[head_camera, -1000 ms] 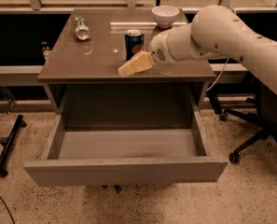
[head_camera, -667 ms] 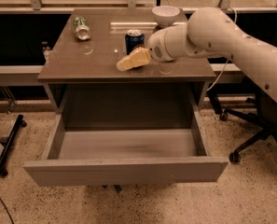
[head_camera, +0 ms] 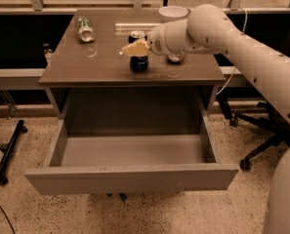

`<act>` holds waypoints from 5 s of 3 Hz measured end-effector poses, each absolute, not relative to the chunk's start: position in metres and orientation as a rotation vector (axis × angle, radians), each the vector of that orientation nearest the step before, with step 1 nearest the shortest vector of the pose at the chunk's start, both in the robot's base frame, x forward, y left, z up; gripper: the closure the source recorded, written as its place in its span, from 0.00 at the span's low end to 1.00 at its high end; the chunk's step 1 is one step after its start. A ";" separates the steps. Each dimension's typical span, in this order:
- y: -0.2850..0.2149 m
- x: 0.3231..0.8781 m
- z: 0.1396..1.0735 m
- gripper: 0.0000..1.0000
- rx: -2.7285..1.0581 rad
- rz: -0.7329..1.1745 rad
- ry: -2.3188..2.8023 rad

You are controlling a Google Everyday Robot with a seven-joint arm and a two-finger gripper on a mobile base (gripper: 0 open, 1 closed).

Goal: Place pepsi can into top drawer

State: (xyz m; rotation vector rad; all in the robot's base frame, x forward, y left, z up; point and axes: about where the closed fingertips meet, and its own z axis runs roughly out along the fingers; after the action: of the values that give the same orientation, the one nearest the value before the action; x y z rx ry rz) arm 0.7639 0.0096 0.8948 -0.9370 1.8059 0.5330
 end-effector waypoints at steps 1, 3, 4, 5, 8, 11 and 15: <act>0.016 0.767 0.898 0.65 -0.933 0.550 1.786; 0.003 0.697 0.914 1.00 -0.902 0.622 1.710; 0.002 0.633 0.912 1.00 -0.970 0.671 1.636; -0.022 0.592 0.889 1.00 -0.952 0.677 1.641; -0.034 0.574 0.814 1.00 -0.878 0.665 1.700; -0.029 0.563 0.749 1.00 -0.876 0.648 1.741; -0.043 0.588 0.666 0.13 -0.711 0.545 1.793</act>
Offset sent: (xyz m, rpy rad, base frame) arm -0.0639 -0.0233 0.0249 0.1005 -0.0342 -0.0027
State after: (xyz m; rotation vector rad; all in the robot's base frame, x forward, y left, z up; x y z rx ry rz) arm 0.5883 -0.0425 0.6659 -0.7110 1.7929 0.5449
